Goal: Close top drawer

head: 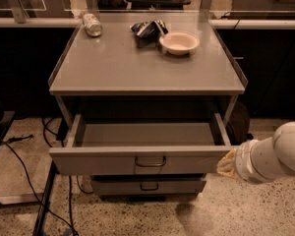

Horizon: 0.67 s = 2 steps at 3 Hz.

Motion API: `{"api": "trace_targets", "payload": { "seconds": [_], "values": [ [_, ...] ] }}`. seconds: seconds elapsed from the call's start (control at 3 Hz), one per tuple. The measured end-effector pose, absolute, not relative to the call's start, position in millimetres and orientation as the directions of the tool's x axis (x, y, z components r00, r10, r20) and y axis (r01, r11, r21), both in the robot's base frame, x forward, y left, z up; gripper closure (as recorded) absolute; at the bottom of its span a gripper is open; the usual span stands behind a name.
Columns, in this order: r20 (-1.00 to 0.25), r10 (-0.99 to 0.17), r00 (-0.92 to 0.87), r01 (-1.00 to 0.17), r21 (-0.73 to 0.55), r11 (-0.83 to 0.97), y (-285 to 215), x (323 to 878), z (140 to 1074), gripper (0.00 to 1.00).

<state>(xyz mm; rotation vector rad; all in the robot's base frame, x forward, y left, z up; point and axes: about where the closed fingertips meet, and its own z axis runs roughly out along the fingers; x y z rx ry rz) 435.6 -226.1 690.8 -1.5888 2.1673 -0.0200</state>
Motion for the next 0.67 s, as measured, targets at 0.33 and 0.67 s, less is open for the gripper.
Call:
{"api": "trace_targets", "payload": {
  "seconds": [0.33,0.67],
  "values": [
    [-0.378,-0.910,-0.168,-0.876,-0.367,0.314,-222,454,687,1.00],
    [-0.429,-0.898,-0.101,-0.835,-0.454,0.311,-218,479,689,1.00]
  ]
}}
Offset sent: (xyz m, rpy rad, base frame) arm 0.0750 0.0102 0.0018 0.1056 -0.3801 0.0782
